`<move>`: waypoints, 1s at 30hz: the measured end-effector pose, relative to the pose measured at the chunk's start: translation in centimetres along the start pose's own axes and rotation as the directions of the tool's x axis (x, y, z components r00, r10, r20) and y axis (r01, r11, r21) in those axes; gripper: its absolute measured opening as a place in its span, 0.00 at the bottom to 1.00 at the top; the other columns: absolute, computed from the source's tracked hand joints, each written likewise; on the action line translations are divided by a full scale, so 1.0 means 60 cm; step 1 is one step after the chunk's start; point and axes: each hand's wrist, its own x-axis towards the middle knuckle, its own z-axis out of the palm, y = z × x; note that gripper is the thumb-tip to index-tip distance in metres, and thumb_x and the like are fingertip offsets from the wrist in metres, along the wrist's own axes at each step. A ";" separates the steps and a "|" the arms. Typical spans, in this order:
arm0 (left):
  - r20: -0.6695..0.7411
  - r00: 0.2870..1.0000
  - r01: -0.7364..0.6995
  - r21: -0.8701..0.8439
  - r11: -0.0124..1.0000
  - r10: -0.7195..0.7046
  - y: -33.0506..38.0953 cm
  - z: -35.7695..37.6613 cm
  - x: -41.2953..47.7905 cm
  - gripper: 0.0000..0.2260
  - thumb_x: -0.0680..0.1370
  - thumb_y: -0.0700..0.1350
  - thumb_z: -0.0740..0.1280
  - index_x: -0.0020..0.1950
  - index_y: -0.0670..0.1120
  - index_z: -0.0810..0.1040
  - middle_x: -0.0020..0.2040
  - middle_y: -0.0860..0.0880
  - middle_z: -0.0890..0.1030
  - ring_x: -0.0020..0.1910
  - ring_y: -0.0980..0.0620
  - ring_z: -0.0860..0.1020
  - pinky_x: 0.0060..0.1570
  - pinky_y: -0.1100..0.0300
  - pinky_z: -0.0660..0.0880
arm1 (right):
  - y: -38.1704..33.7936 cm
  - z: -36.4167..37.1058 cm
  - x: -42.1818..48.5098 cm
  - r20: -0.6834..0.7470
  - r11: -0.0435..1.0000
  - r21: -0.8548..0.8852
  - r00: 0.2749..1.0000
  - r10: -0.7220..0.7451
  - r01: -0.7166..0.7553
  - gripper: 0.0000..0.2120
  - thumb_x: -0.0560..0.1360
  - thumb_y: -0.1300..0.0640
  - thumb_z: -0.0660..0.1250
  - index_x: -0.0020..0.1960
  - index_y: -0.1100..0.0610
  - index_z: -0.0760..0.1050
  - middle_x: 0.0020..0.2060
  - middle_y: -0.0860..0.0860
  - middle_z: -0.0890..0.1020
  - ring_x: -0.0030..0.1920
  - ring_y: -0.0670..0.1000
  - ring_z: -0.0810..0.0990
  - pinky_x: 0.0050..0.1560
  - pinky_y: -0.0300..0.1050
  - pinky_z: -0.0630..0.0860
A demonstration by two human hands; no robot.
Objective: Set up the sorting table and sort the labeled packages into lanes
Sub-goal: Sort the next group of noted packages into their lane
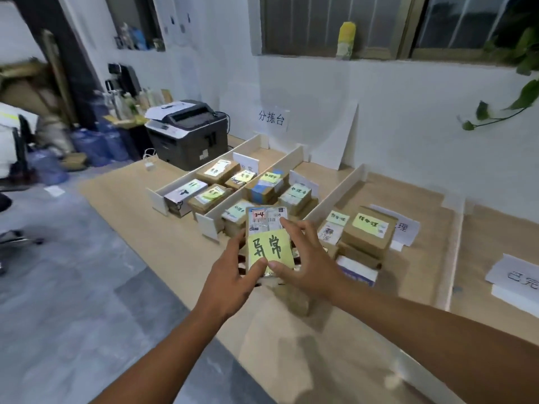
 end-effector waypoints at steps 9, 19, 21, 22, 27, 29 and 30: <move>0.004 0.999 0.040 0.021 0.999 -0.040 -0.162 -0.212 0.208 0.25 0.75 0.66 0.66 0.69 0.77 0.59 0.56 0.72 0.79 0.54 0.67 0.80 0.36 0.67 0.80 | -0.002 0.198 0.285 0.061 0.999 0.034 0.998 0.020 -0.022 0.42 0.74 0.37 0.69 0.81 0.43 0.52 0.63 0.38 0.58 0.64 0.31 0.68 0.52 0.24 0.73; 0.170 0.985 0.009 0.089 0.996 -0.024 -0.351 -0.429 0.442 0.27 0.76 0.66 0.66 0.70 0.78 0.56 0.59 0.72 0.78 0.56 0.66 0.79 0.44 0.59 0.84 | -0.017 0.405 0.530 -0.037 0.983 0.018 0.982 0.184 -0.183 0.41 0.71 0.29 0.66 0.78 0.31 0.51 0.67 0.35 0.56 0.64 0.40 0.71 0.51 0.39 0.83; 0.212 0.977 0.006 0.076 0.997 -0.022 -0.377 -0.449 0.490 0.27 0.75 0.65 0.66 0.69 0.78 0.56 0.61 0.69 0.78 0.58 0.67 0.78 0.45 0.58 0.84 | -0.015 0.427 0.566 -0.052 0.972 0.035 0.971 0.232 -0.231 0.39 0.70 0.29 0.66 0.75 0.25 0.49 0.69 0.34 0.55 0.62 0.37 0.72 0.52 0.39 0.83; 0.229 0.973 0.005 0.068 0.998 -0.020 -0.390 -0.455 0.512 0.27 0.75 0.65 0.66 0.69 0.78 0.57 0.61 0.68 0.78 0.58 0.67 0.78 0.45 0.58 0.84 | -0.011 0.436 0.584 -0.067 0.968 0.030 0.966 0.249 -0.247 0.38 0.70 0.29 0.65 0.74 0.23 0.49 0.69 0.34 0.55 0.62 0.35 0.73 0.53 0.39 0.82; 0.333 0.942 0.021 0.045 0.999 -0.035 -0.463 -0.464 0.641 0.29 0.75 0.64 0.66 0.73 0.75 0.58 0.60 0.74 0.77 0.60 0.68 0.77 0.46 0.61 0.83 | 0.045 0.476 0.688 -0.119 0.958 0.014 0.950 0.288 -0.288 0.37 0.73 0.34 0.67 0.75 0.25 0.48 0.65 0.35 0.57 0.65 0.31 0.69 0.56 0.39 0.80; 0.365 0.929 0.039 0.065 0.997 -0.060 -0.496 -0.460 0.706 0.28 0.74 0.66 0.65 0.71 0.76 0.58 0.58 0.76 0.77 0.60 0.69 0.77 0.48 0.62 0.83 | 0.080 0.489 0.740 -0.147 0.951 0.022 0.939 0.309 -0.310 0.37 0.73 0.33 0.66 0.74 0.25 0.48 0.65 0.35 0.57 0.67 0.36 0.71 0.58 0.36 0.78; 0.377 0.924 0.039 0.073 0.997 -0.064 -0.504 -0.458 0.731 0.27 0.73 0.67 0.64 0.70 0.76 0.58 0.58 0.75 0.77 0.59 0.68 0.78 0.50 0.60 0.83 | 0.091 0.491 0.760 -0.159 0.948 0.016 0.935 0.317 -0.318 0.37 0.72 0.32 0.65 0.75 0.26 0.48 0.65 0.36 0.57 0.67 0.37 0.71 0.59 0.34 0.77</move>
